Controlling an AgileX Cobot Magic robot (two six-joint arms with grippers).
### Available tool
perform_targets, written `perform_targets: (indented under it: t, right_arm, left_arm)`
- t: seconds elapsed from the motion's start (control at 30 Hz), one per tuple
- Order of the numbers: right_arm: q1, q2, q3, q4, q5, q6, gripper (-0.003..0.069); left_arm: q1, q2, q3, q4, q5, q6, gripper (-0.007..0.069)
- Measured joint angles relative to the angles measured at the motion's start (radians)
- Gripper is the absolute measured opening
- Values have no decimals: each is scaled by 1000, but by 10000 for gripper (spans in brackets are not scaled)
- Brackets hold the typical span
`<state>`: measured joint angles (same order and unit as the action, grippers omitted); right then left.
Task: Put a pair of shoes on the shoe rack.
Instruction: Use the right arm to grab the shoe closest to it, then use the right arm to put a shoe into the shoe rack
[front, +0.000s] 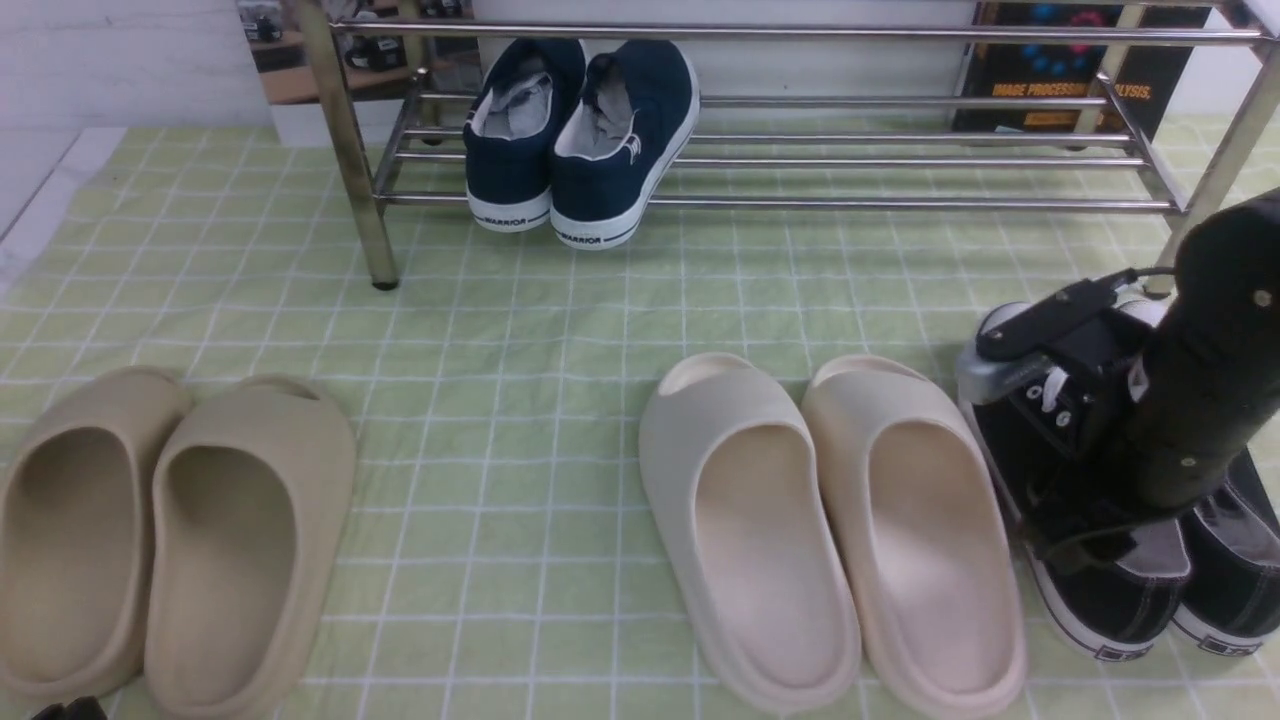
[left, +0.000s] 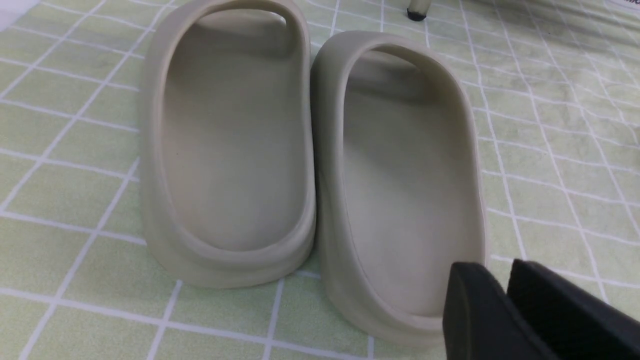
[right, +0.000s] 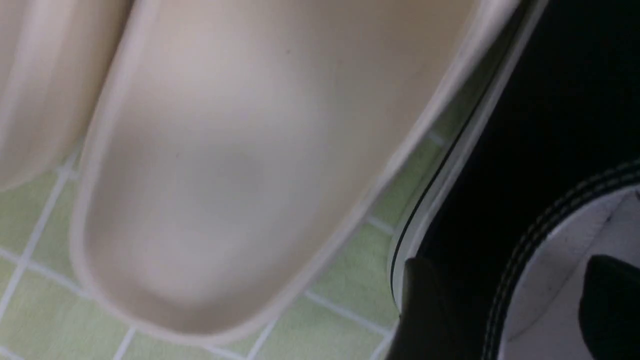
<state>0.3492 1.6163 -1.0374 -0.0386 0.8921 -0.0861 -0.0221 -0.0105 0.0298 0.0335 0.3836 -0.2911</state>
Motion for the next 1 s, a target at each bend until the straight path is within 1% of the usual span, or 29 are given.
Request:
perform_targets:
  t: [0.07, 0.13, 0.17, 0.27, 0.33, 0.43, 0.47, 0.53, 0.57, 0.67, 0.8, 0.87, 1.0]
  right_arm:
    - [0, 39, -1, -17, -8, 49, 412]
    - [0, 61, -1, -23, -7, 69, 347]
    - [0, 67, -1, -23, -7, 73, 325]
    - [2, 71, -3, -9, -2, 77, 85]
    - [2, 67, -11, -9, 9, 78, 22]
    - [2, 48, -42, -17, 65, 78, 15]
    - [2, 29, -70, -19, 108, 78, 15]
    - [2, -3, -150, -19, 192, 68, 15]
    - [2, -6, -158, -18, 199, 68, 15]
    - [2, -29, -302, -19, 281, 32, 15]
    - [1, -19, -410, -19, 290, -2, 15]
    - [1, 16, -479, -22, 282, -22, 15]
    - [1, 113, -590, -42, 292, -24, 15]
  left_arm:
    - [0, 0, 0, 0, 0, 0, 114]
    - [0, 0, 0, 0, 0, 0, 117]
    - [0, 0, 0, 0, 0, 0, 117]
    - [0, 0, 0, 0, 0, 0, 124]
    - [0, 0, 0, 0, 0, 0, 125]
    - [0, 0, 0, 0, 0, 0, 127]
    - [0, 0, 0, 0, 0, 0, 128]
    - [0, 0, 0, 0, 0, 0, 131]
    - [0, 0, 0, 0, 0, 0, 131]
    - [0, 0, 0, 0, 0, 0, 133]
    - [0, 0, 1, 0, 0, 0, 132]
    - [0, 0, 1, 0, 0, 0, 133]
    - [0, 0, 1, 0, 0, 0, 133]
